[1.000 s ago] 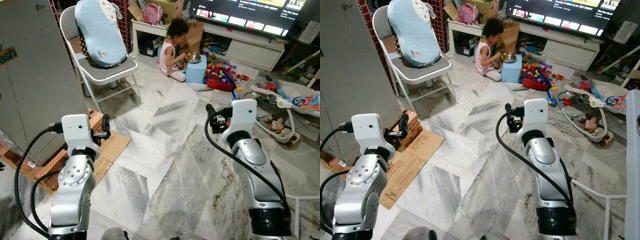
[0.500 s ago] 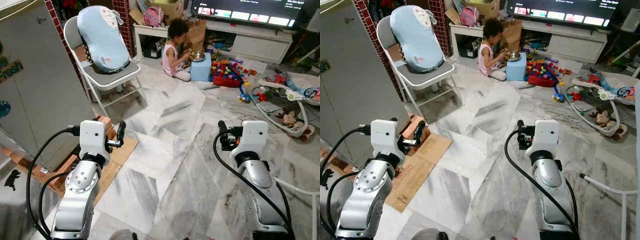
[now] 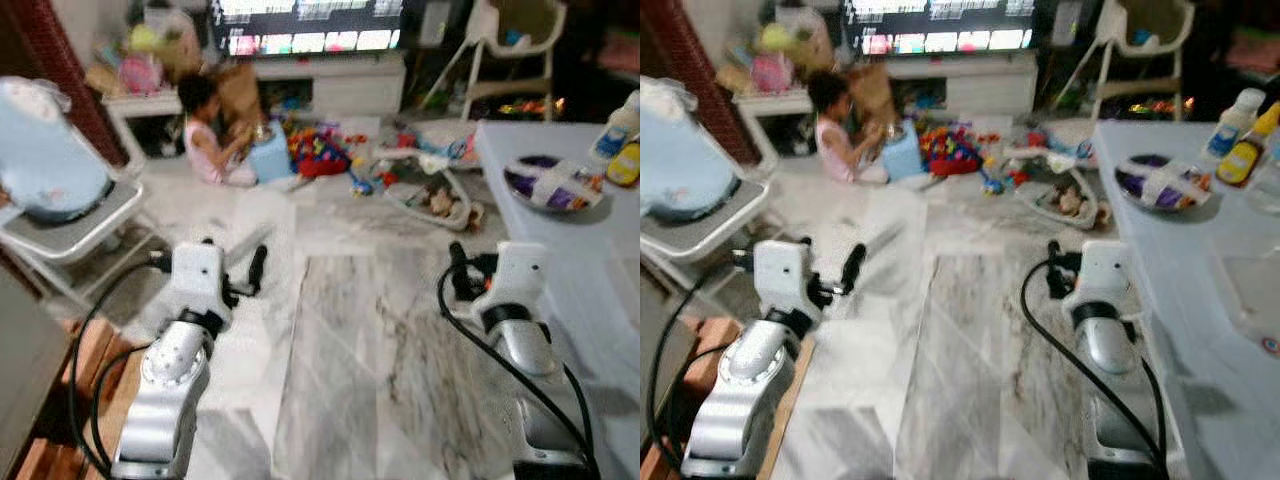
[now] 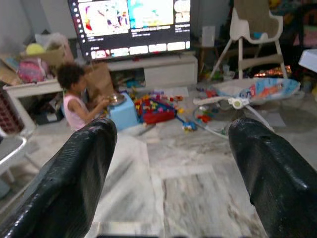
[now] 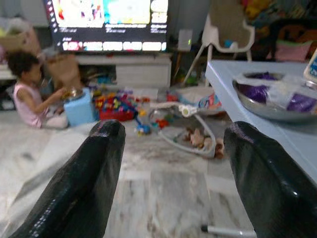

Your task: Restocking fridge

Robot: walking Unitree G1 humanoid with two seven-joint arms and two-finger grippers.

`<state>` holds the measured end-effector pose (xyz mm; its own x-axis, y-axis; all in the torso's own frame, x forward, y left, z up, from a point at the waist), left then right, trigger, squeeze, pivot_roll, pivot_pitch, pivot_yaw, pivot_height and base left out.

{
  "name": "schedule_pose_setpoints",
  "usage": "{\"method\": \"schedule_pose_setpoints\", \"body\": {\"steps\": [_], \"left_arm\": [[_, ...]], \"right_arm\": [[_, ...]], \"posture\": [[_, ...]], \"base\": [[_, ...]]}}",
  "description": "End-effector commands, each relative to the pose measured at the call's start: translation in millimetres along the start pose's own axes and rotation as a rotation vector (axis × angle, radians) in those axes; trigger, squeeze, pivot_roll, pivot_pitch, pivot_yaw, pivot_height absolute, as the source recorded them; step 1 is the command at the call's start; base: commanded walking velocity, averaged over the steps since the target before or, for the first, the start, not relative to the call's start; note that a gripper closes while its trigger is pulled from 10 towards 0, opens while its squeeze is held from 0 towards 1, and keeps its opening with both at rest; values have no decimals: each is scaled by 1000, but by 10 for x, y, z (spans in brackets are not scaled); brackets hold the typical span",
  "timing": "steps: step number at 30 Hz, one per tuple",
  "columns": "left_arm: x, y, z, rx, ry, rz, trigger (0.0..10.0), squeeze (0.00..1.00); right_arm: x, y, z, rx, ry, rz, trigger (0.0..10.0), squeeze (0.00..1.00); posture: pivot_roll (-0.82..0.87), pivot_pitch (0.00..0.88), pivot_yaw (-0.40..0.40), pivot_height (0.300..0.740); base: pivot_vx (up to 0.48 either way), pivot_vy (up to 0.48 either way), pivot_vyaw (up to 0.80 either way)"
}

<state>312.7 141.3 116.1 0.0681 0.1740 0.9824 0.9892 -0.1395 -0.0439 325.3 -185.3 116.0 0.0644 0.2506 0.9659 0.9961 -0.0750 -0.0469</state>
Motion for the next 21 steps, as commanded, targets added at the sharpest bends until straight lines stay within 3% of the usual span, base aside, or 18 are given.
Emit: {"method": "schedule_pose_setpoints", "body": {"steps": [1, 7, 21], "left_arm": [[-14, 10, 18, 1, -11, 9, 10000, 0], [-37, 16, 3, -8, -49, 21, 10000, 0], [-20, 41, -17, -12, -30, 14, 10000, 0]], "right_arm": [[45, 1, 20, 2, 0, -12, 10000, 0], [52, -5, 41, 12, 9, -15, 10000, 0], [59, -5, 66, 16, 10, -19, 10000, 0]], "posture": [[-56, 13, 37, 740], [-58, 19, 39, 740], [-57, 22, 42, 740]], "base": [[435, 0, -800], [341, 336, -800], [287, 386, -800]]}}
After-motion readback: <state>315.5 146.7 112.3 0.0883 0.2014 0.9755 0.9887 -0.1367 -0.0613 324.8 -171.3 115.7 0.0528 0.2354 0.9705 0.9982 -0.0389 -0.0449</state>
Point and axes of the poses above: a point about 5 cm out from each wrist's last joint towards the gripper, its own y axis pointing out of the wrist towards the gripper, its own x axis along the axis of the wrist's last joint, z = x × y, the point moved 6 cm from there along y, pointing out of the wrist towards the gripper, and after that the axes turned 12 degrees about -y, right-handed, at the moved point
